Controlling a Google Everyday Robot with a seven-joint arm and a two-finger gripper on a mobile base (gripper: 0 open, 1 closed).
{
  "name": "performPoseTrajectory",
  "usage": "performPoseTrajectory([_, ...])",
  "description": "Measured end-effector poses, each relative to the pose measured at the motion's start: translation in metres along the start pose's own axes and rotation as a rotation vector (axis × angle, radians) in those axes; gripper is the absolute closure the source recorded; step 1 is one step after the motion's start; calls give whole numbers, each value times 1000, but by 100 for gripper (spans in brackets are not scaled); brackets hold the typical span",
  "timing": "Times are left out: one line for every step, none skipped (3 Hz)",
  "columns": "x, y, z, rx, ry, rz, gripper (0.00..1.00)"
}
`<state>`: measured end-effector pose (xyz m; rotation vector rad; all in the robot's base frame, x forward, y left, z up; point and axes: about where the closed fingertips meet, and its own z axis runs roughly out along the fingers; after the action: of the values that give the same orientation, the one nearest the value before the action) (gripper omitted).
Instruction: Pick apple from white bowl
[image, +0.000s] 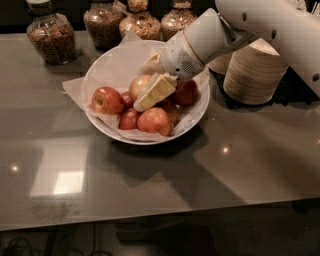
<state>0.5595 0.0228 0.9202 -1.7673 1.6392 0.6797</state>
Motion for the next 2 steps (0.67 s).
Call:
performPoseTrajectory([2, -1, 2, -9, 4, 8, 31])
performPoseTrajectory([5, -2, 3, -16, 6, 18, 49])
